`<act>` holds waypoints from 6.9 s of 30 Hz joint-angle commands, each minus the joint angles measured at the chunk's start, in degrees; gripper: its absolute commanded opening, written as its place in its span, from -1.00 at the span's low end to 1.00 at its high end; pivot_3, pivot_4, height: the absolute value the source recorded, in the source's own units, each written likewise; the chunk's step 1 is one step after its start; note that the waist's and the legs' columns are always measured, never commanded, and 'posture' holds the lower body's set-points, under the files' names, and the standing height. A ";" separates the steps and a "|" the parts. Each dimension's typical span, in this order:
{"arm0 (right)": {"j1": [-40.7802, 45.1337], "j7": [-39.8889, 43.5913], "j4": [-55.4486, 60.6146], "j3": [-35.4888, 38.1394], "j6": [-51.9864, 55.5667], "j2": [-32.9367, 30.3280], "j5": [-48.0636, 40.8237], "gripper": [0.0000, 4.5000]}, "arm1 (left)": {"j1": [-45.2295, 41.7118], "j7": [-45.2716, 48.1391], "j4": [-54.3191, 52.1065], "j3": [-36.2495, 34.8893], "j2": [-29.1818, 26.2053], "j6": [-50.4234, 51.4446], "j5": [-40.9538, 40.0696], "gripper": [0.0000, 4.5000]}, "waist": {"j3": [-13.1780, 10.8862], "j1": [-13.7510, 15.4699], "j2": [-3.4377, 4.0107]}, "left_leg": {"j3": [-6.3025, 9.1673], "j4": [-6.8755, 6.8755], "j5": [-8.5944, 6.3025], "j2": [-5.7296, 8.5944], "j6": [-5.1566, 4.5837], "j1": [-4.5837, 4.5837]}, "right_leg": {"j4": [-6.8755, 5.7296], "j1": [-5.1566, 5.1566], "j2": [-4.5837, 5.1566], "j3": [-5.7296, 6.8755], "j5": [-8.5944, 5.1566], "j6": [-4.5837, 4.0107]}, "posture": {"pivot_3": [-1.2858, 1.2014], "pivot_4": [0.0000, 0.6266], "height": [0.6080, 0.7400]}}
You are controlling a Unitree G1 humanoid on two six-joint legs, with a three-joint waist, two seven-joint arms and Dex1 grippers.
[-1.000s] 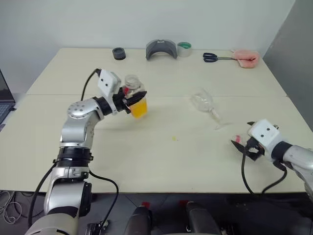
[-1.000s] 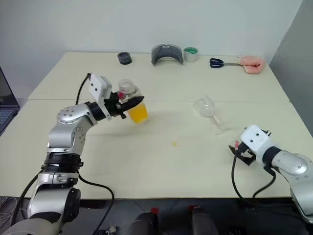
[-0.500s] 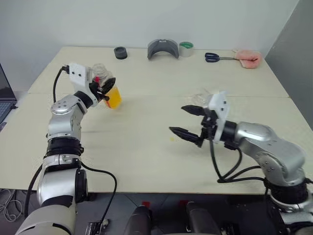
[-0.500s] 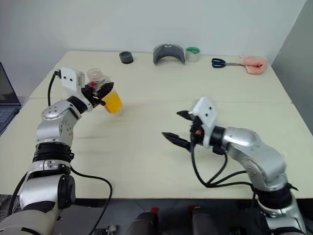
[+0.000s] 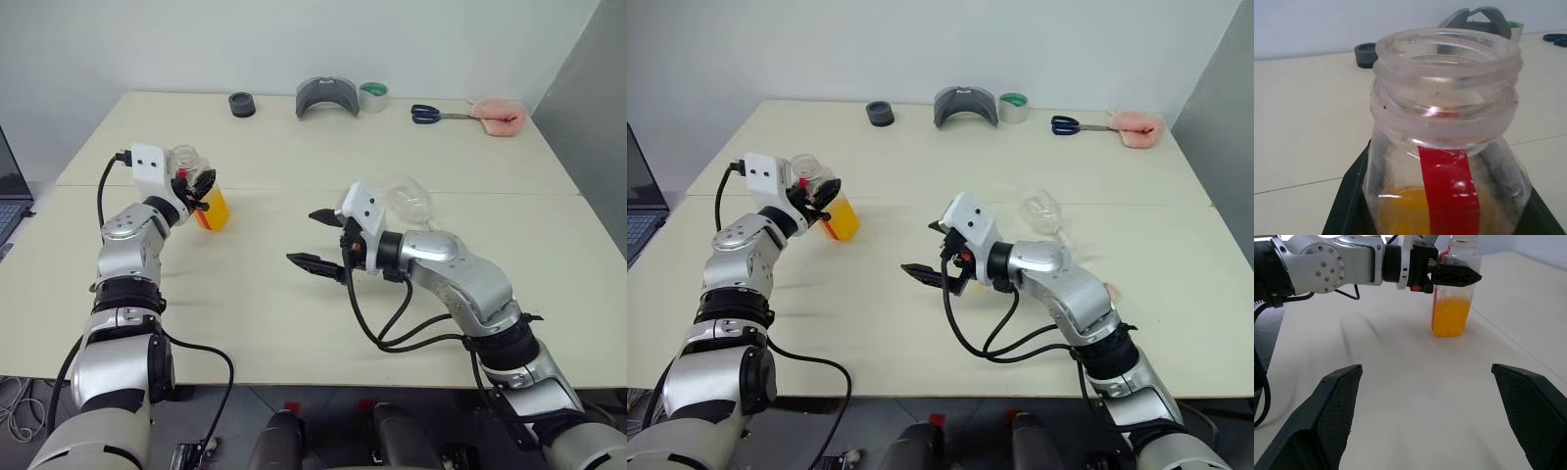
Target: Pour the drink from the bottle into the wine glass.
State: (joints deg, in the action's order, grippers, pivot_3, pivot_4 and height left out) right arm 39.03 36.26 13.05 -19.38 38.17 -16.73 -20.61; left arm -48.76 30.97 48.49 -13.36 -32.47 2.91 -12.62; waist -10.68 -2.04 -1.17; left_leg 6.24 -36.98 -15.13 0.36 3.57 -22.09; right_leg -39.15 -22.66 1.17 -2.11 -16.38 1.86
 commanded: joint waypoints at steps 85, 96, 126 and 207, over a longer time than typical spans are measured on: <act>40.30 27.70 -87.05 -1.94 -8.06 -11.13 31.87 0.92 | 25.03 23.05 -40.15 22.56 10.77 -8.39 1.68 1.00 | -0.01 -1.13 0.04 | -0.44 0.03 -0.08 0.00 -0.14 0.02 | -0.04 -0.13 0.04 -0.35 0.03 -0.01 | 0.03 -0.52 1.00; 40.22 28.97 -88.39 -1.34 -11.01 -9.88 36.22 0.60 | 26.25 20.44 -45.27 23.15 11.52 -4.64 2.23 1.00 | -0.01 -1.18 0.05 | -0.54 -0.01 -0.08 0.00 -0.14 0.00 | -0.41 -0.38 0.04 -0.46 0.03 -0.02 | 0.03 -0.52 1.00; 32.53 -6.74 -81.67 -6.06 -57.54 -10.84 49.85 -0.94 | 25.15 20.66 -47.34 23.65 11.59 -0.36 1.77 1.00 | 0.00 -1.53 0.05 | -0.78 -0.04 -0.06 -0.05 -0.11 0.06 | -0.69 -0.53 0.03 -0.60 0.02 -0.05 | 0.03 -0.52 1.00; 10.54 -9.12 -68.79 15.89 -48.26 21.76 17.82 0.54 | 31.00 12.08 -62.28 4.77 -2.00 22.56 -13.08 1.00 | 0.66 -2.68 -0.06 | -0.47 0.64 -0.09 -0.19 -0.13 0.97 | 0.05 0.48 -0.11 -0.39 -0.05 -0.17 | 0.03 -0.52 1.00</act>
State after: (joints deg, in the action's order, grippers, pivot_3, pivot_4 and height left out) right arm 48.67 26.40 -57.67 -4.08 -9.60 4.61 -2.08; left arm -16.65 42.79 -13.24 -8.21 -34.12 26.79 -25.61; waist -10.02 -4.72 -1.23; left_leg 5.77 -36.33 -15.21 0.17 3.44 -21.12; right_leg -39.09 -22.18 1.07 -2.51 -16.43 1.69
